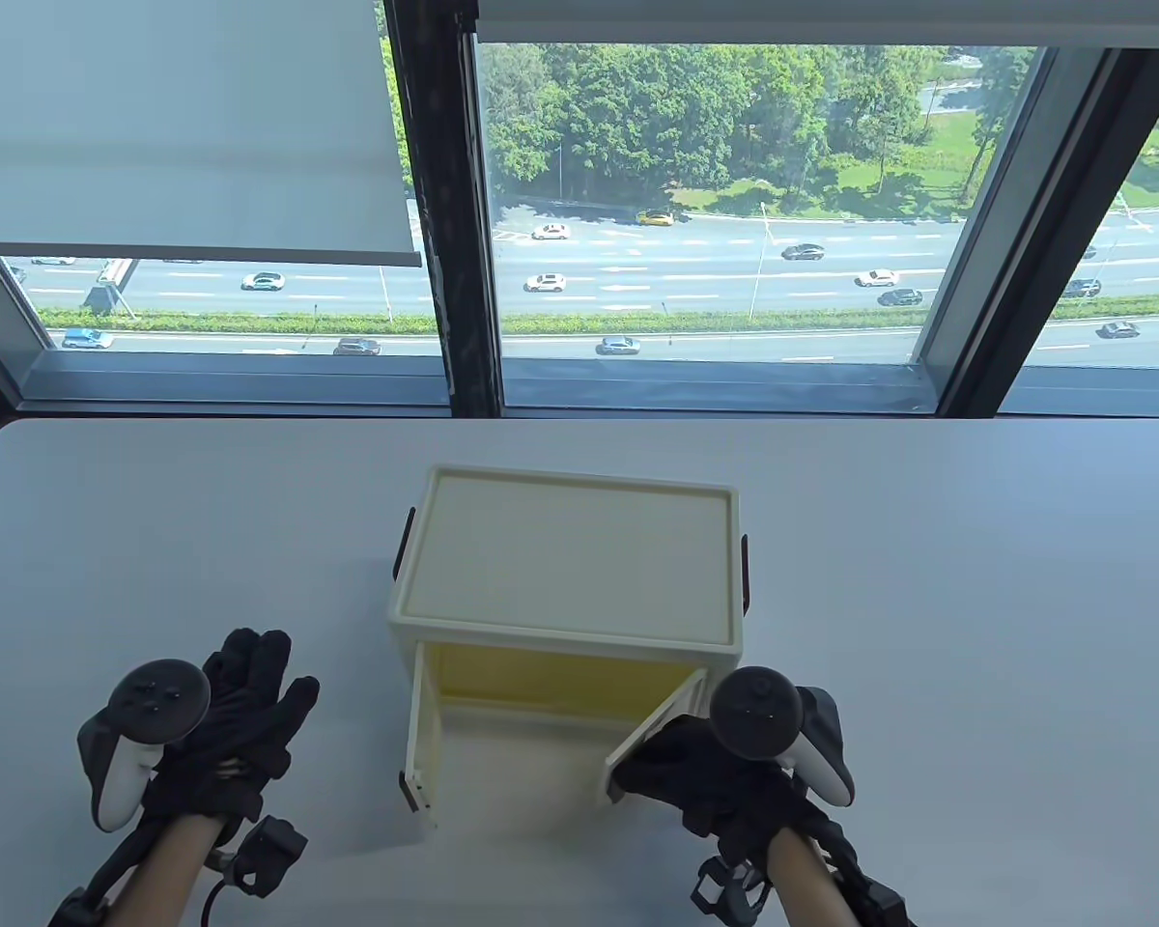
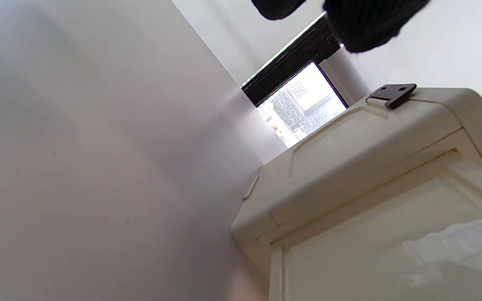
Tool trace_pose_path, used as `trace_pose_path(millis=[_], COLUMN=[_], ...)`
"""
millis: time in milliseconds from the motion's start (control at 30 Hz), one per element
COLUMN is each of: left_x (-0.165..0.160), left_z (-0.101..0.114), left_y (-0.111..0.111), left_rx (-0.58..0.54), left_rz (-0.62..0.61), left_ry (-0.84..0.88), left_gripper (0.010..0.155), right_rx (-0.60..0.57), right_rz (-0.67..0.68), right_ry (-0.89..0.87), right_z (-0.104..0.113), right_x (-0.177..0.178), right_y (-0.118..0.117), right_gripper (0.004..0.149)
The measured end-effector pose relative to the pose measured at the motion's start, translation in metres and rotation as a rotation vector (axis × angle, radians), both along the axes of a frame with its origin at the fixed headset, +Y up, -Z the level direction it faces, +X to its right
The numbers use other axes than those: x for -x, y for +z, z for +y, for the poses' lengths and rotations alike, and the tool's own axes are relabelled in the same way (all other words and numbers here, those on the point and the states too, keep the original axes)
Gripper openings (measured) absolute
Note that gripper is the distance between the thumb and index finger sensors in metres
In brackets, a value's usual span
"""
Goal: Open cabinet door
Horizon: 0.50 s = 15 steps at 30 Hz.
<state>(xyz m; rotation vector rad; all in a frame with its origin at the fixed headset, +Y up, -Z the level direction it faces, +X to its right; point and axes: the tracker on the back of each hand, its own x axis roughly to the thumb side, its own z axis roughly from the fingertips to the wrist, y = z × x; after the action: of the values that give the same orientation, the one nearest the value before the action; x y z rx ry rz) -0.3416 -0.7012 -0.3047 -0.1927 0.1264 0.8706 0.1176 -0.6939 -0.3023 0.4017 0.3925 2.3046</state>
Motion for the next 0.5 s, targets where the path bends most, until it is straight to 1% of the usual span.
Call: trace_pose_path(millis=[133, 367, 500], left_x=[0.000, 0.000, 0.000], left_z=[0.000, -0.001, -0.002], left_y=[0.000, 0.000, 0.000], left_rx=[0.005, 0.018, 0.021], left_rz=[0.003, 0.007, 0.008], left_ry=[-0.001, -0.003, -0.002], left_gripper=[0.072, 0.072, 0.072], right_rx=[0.028, 0.032, -0.032], right_rz=[0.028, 0.080, 0.094], right_ry=[-0.062, -0.080, -0.052], right_z=[-0.004, -0.003, 0.002], right_x=[-0.012, -0.031, -0.044], right_y=[0.002, 0.005, 0.009], right_gripper=[0.045, 0.043, 0.040])
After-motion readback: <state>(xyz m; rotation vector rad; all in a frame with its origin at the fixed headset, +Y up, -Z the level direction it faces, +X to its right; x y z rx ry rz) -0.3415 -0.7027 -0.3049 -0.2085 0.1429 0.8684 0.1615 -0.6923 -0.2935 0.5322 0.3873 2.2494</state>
